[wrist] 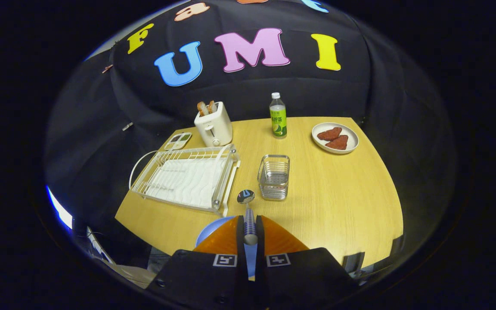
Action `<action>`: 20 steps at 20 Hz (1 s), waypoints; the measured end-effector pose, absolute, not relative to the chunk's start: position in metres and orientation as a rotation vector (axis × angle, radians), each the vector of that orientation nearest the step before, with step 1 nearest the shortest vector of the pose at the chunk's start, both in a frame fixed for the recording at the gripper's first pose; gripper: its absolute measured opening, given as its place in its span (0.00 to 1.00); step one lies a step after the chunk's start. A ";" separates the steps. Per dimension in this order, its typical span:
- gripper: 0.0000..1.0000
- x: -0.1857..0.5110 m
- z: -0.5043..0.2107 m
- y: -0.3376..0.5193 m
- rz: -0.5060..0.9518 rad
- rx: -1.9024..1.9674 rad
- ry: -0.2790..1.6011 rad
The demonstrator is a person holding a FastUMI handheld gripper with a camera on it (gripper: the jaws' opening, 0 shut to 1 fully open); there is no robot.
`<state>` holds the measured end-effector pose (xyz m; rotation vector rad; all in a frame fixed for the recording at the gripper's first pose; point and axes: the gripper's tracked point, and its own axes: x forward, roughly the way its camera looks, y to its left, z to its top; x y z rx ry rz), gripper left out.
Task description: Take the plate from the dish rack, then take the spoon from the basket and place it into the plate.
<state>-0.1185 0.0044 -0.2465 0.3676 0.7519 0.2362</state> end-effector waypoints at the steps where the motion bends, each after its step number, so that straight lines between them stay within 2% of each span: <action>1: 0.10 -0.128 -0.252 0.014 0.249 0.375 0.774; 5: 0.10 -0.149 -0.289 0.040 0.255 0.386 0.844; 13: 0.10 -0.159 -0.322 0.065 0.278 0.390 0.845; 20: 0.17 -0.186 -0.354 0.081 0.320 0.350 0.958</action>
